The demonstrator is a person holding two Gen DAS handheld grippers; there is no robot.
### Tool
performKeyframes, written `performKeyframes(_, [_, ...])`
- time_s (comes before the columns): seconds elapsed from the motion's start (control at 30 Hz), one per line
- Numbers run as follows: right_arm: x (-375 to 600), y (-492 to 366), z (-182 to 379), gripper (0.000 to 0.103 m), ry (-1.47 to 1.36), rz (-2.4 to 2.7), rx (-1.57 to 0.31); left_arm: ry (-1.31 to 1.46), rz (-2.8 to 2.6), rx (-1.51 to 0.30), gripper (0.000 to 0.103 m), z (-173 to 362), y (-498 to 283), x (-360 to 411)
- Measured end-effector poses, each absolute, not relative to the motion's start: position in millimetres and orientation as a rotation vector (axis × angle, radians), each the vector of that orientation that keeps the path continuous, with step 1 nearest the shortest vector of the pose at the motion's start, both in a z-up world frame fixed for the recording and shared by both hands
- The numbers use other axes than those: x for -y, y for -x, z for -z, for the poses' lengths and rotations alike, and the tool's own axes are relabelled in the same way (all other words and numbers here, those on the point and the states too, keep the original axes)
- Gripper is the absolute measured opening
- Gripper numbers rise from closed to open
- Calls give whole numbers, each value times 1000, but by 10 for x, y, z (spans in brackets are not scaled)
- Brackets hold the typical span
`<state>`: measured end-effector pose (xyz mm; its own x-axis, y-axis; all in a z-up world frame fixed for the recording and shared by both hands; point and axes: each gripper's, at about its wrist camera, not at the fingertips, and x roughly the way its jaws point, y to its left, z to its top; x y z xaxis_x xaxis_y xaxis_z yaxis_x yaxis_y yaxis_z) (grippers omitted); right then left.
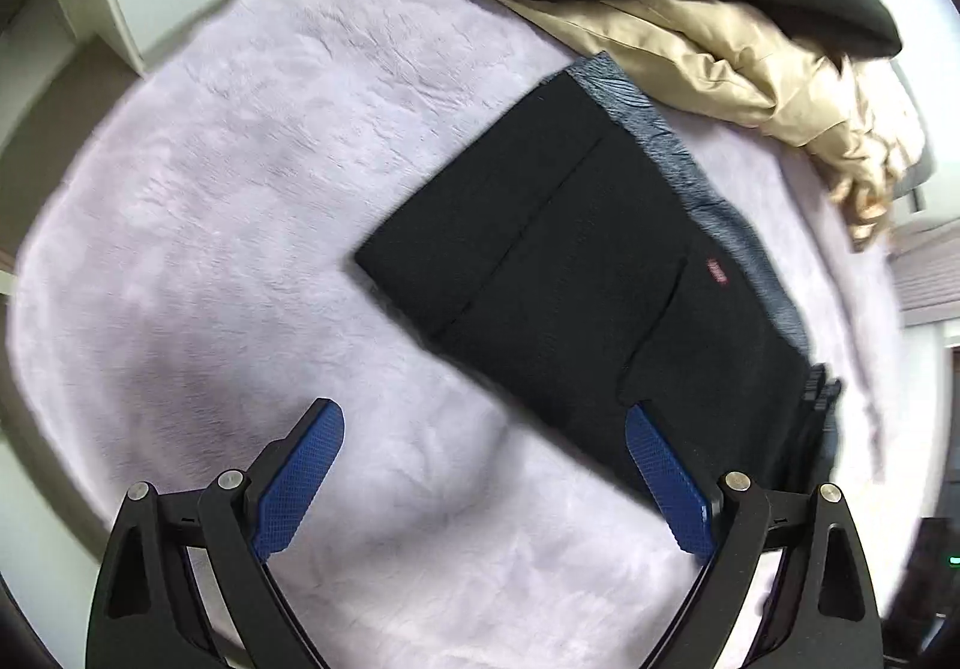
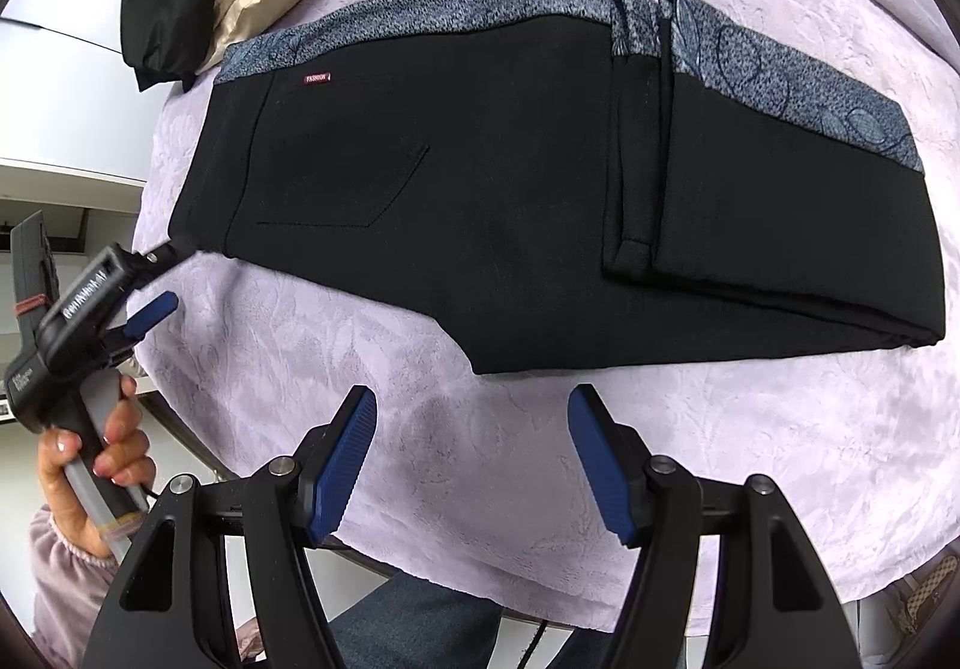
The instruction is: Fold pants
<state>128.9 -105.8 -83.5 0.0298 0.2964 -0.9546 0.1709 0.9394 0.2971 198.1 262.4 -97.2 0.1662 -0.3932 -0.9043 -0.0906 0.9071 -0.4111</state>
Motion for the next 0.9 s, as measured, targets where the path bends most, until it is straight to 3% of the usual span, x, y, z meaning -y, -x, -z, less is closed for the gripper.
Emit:
performKeyframes(0.3, [985,-1305,960,70,-370,-137,-1561,599,402,-1354,96,1140,-2063,-2620])
performKeyframes(0.7, [1020,-1556,697,70,-362,-184,-1460,555,253,-1370,95,1264,-2199,-2202])
performKeyframes(0.73, [1037,-1593,634,70,-361,-190,-1445,536,231,-1362,91,1230,-2186,-2177])
performKeyframes(0.9, [1117,-1779,239,70,-372,-250,-1363,292,140,-1320,45,1045,-2104,-2018])
